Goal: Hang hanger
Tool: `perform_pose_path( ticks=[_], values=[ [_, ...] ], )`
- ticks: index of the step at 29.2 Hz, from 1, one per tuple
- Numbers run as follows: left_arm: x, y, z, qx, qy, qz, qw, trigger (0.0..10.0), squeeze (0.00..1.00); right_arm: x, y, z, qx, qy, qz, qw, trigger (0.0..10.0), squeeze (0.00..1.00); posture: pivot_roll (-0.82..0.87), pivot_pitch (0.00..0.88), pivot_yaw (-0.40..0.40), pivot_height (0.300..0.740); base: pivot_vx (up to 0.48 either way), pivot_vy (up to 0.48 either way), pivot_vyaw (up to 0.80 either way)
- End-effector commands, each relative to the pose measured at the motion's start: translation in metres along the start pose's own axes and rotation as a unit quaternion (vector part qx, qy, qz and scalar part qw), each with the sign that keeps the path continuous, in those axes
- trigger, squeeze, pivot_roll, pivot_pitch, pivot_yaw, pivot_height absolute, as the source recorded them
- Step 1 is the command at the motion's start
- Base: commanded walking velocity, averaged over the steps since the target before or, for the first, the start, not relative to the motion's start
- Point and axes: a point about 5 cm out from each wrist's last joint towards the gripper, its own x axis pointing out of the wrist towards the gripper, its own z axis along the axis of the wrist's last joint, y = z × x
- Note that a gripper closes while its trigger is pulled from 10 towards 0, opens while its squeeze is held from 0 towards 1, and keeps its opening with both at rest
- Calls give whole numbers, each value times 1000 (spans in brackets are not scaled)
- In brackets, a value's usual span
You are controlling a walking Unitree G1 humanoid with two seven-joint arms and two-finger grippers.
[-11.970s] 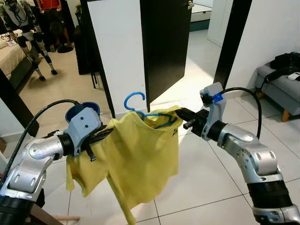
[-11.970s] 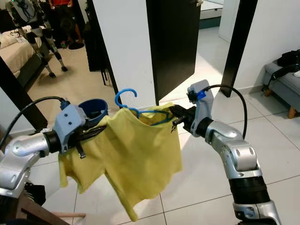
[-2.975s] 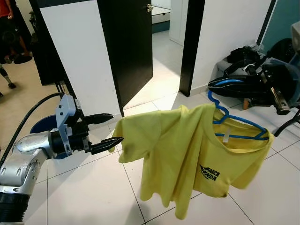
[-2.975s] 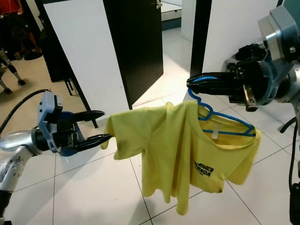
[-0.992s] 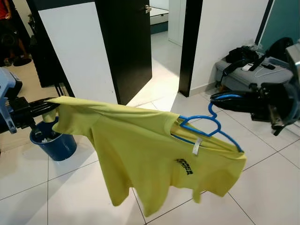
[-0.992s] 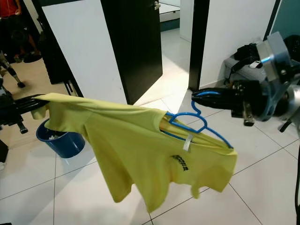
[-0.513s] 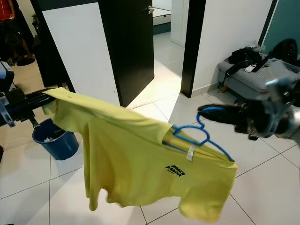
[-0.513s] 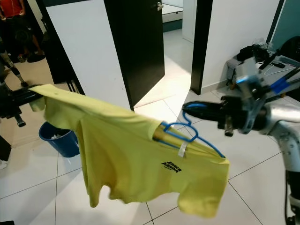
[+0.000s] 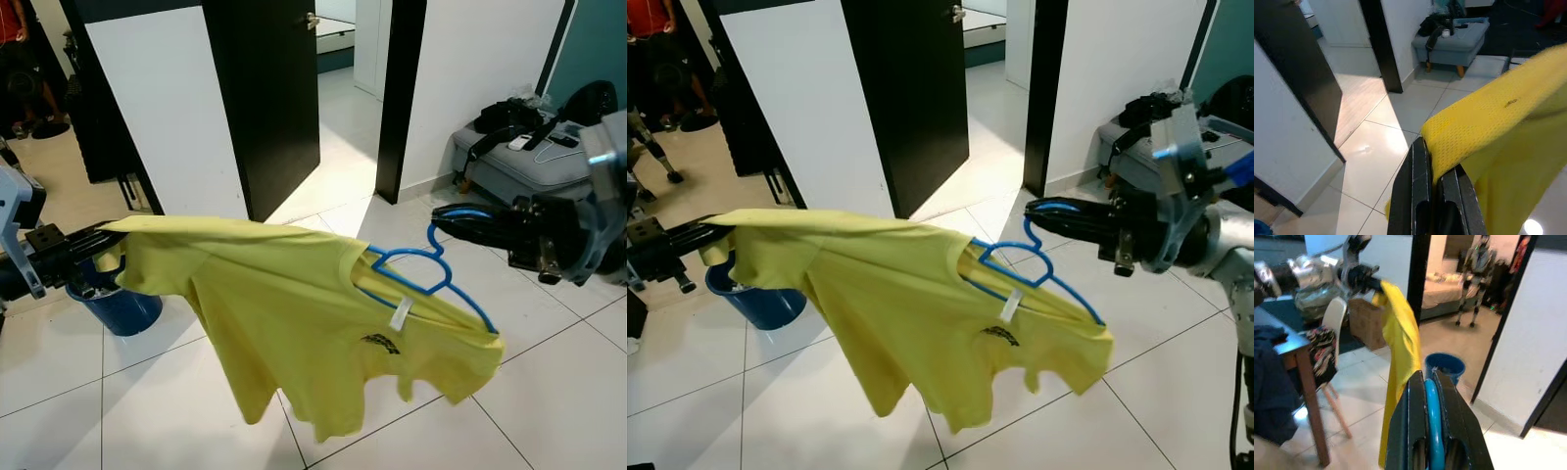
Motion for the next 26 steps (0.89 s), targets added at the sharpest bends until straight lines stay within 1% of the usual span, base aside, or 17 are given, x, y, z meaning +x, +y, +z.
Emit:
perform_pose_path(
  ticks=[1,3,4,8,11,13,15,16,17,18,19,20,21,22,23,25,26],
  values=[
    [-12,13,2,-3,-6,48,999,0,0,4,5,-11,4,35,1,999,0,0,-91,0,69,740,0,0,0],
    [-12,14,2,-14,-22,57,998,0,0,12,12,-28,19,72,14,997,0,0,-94,0,68,740,0,0,0],
    [-12,14,2,-14,-22,57,998,0,0,12,12,-28,19,72,14,997,0,0,-94,0,68,740,0,0,0],
    [-9,14,2,-23,-38,63,997,0,0,19,18,-41,27,99,25,994,0,0,-95,0,68,740,0,0,0],
    [-8,14,1,-26,-38,62,997,0,0,18,15,-38,22,93,18,995,0,0,-94,0,67,740,0,0,0],
    [-7,11,-4,-30,-31,58,997,0,0,15,9,-28,11,77,7,997,0,0,-95,0,67,740,0,0,0],
    [-1,-1,-16,-39,-6,25,999,0,0,10,2,-10,-7,46,2,999,0,0,-93,0,64,740,0,0,0],
    [-1,-1,-16,-39,-6,25,999,0,0,10,2,-10,-7,46,2,999,0,0,-93,0,64,740,0,0,0],
    [2,-12,-24,-41,13,-10,999,3020,0,9,0,0,-16,31,2,999,0,0,-93,0,64,740,0,0,0],
    [7,-29,-33,-44,36,-63,996,10000,0,7,-2,9,-26,19,7,999,0,0,-97,0,64,740,0,0,0],
    [7,-29,-33,-44,36,-63,996,10000,0,7,-2,9,-26,19,7,999,0,0,-97,0,64,740,0,0,0],
    [9,-41,-38,-46,49,-98,993,10000,0,7,-2,15,-33,14,11,999,0,0,-97,0,64,740,0,0,0],
    [12,-57,-45,-34,68,-144,987,10000,0,8,-3,21,-40,10,21,999,0,0,-99,0,62,740,0,0,0],
    [12,-57,-45,-34,68,-144,987,10000,0,8,-3,21,-40,10,21,999,0,0,-99,0,62,740,0,0,0],
    [14,-69,-51,-25,84,-172,981,10000,0,9,-3,25,-45,10,31,998,0,0,-99,0,62,740,0,0,0],
    [14,-69,-51,-25,84,-172,981,10000,0,9,-3,25,-45,10,31,998,0,0,-99,0,62,740,0,0,0],
    [19,-77,-55,-17,97,-188,977,10000,0,11,-2,27,-50,19,48,997,0,0,-107,0,59,740,0,0,0]
  ],
)
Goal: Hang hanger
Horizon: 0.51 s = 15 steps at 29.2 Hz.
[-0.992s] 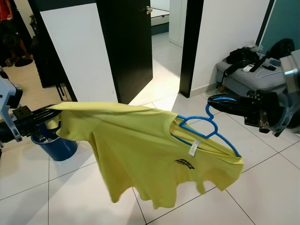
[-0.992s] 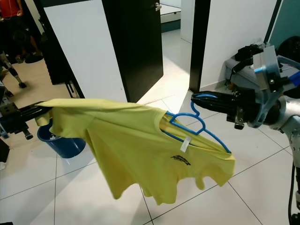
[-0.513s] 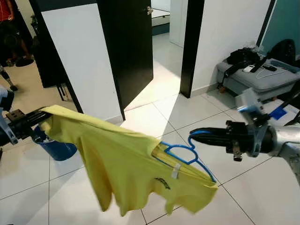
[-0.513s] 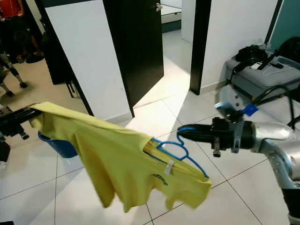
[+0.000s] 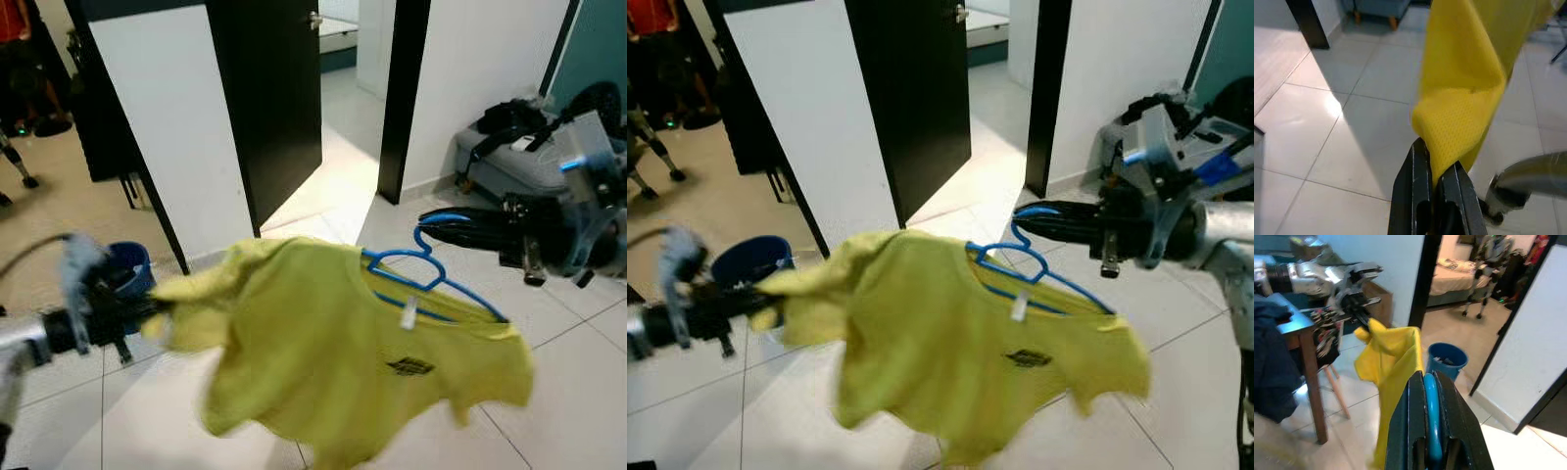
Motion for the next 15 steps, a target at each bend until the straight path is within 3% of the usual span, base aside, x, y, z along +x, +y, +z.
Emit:
perform_pose_path(
  ticks=[1,4,7,12,13,14,15],
  values=[
    [10,-9,-4,27,31,-27,999,10000,0,5,1,6,-9,8,35,999,0,0,-113,0,56,740,0,0,0],
    [16,-8,-1,73,61,-30,995,10000,0,10,-1,1,-10,47,66,997,0,0,-117,0,51,740,0,0,0],
    [17,-6,8,100,59,-26,993,10000,0,11,-3,-3,-9,66,74,995,0,0,-116,0,46,740,0,0,0],
    [15,-7,47,149,15,-23,988,10000,0,13,-3,-15,-4,104,87,991,0,0,-112,0,42,740,0,0,0],
    [15,-7,47,149,15,-23,988,10000,0,13,-3,-15,-4,104,87,991,0,0,-112,0,42,740,0,0,0],
    [12,-7,50,147,16,-26,989,10000,612,13,-4,-15,-4,101,83,991,0,0,-102,0,44,740,0,0,0],
    [10,-6,50,144,19,-28,989,10000,612,12,-5,-15,-3,98,80,992,0,0,-101,0,44,740,0,0,0]
  ],
)
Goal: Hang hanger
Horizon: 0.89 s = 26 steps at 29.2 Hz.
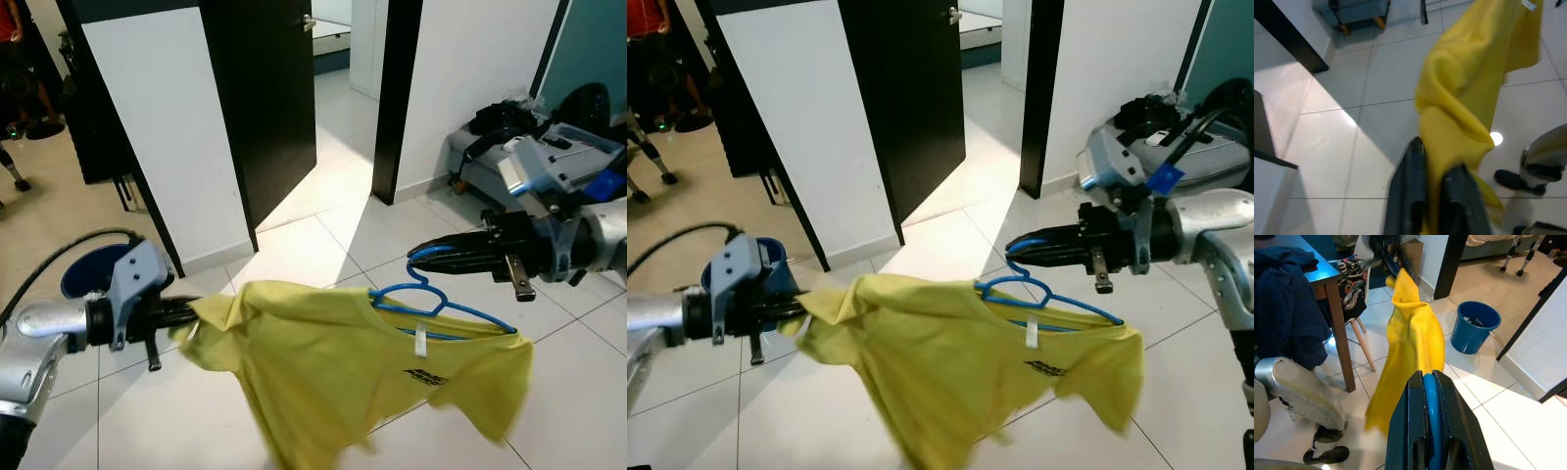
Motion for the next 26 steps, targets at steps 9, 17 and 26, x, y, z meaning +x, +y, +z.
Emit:
perform_pose_path(
  ticks=[9,17,26],
  values=[
    [-15,-10,-29,-34,79,-26,996,10000,1000,-8,-5,10,-21,-13,-10,1000,0,0,-102,0,49,740,0,0,0],
    [-1,10,10,46,5,38,998,10000,0,1,3,10,-22,-10,32,999,0,0,-105,0,51,740,0,0,0],
    [33,5,66,75,-131,2,989,10000,0,24,9,3,-24,1,66,998,0,0,-99,0,60,740,0,0,0]
  ],
)
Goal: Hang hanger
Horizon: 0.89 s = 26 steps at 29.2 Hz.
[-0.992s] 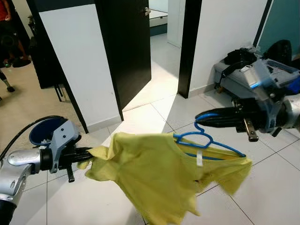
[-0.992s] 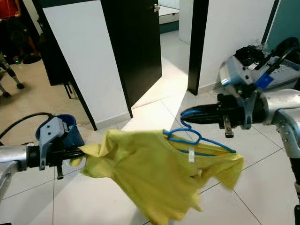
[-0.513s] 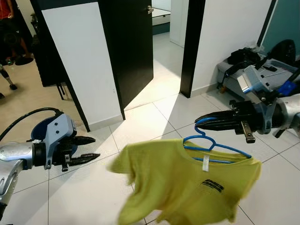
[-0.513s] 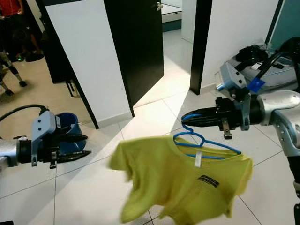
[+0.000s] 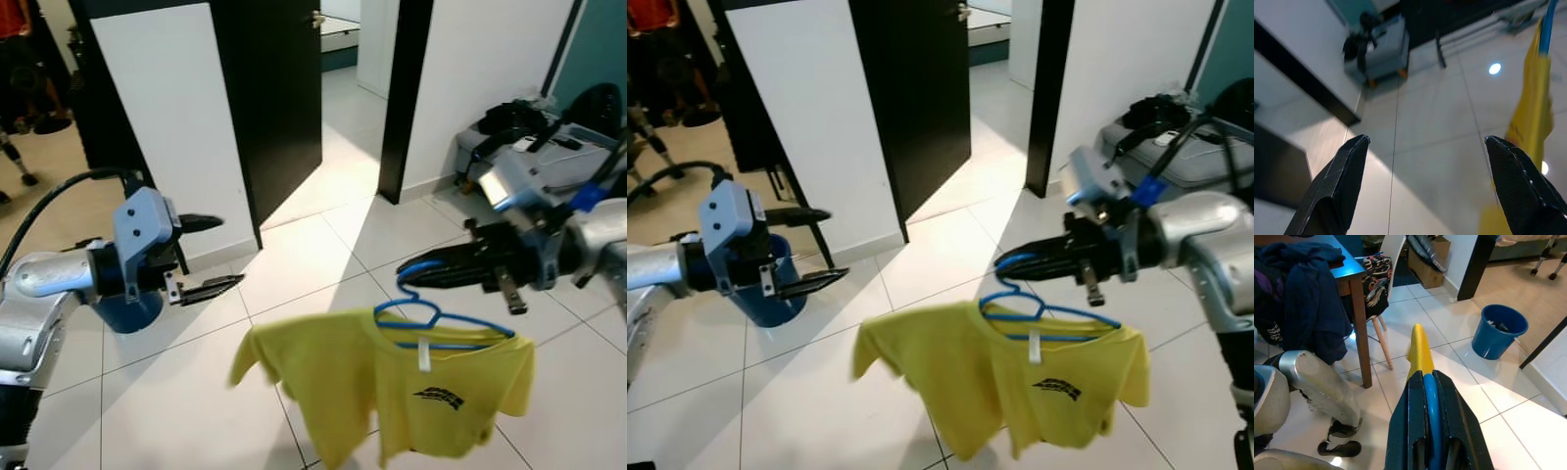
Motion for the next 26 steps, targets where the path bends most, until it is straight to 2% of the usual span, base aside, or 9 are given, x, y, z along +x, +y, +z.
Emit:
perform_pose_path(
  ticks=[1,6,8,9,11,19,26],
  values=[
    [7,-4,4,-8,-15,-17,1000,10000,0,6,1,5,-18,0,9,1000,0,0,-99,0,60,740,0,0,0],
    [19,-16,-5,-29,10,-54,998,10000,0,8,-2,11,-31,-6,7,999,0,0,-101,0,70,740,0,0,0],
    [27,-32,-19,-69,40,-75,994,10000,0,9,-3,15,-40,-12,4,999,0,0,-100,0,70,740,0,0,0],
    [27,-32,-19,-69,40,-75,994,10000,0,9,-3,15,-40,-12,4,999,0,0,-100,0,70,740,0,0,0],
    [32,-40,-24,-101,47,-78,991,10000,0,10,-4,17,-45,-14,3,999,0,0,-97,0,68,740,0,0,0],
    [39,-45,-31,-121,65,-70,988,10000,0,13,-6,24,-59,-24,1,998,0,0,-90,0,67,740,0,0,0],
    [45,-53,-33,-131,67,-87,985,10000,0,15,-8,29,-68,-31,-1,997,0,0,-89,0,68,740,0,0,0]
  ],
)
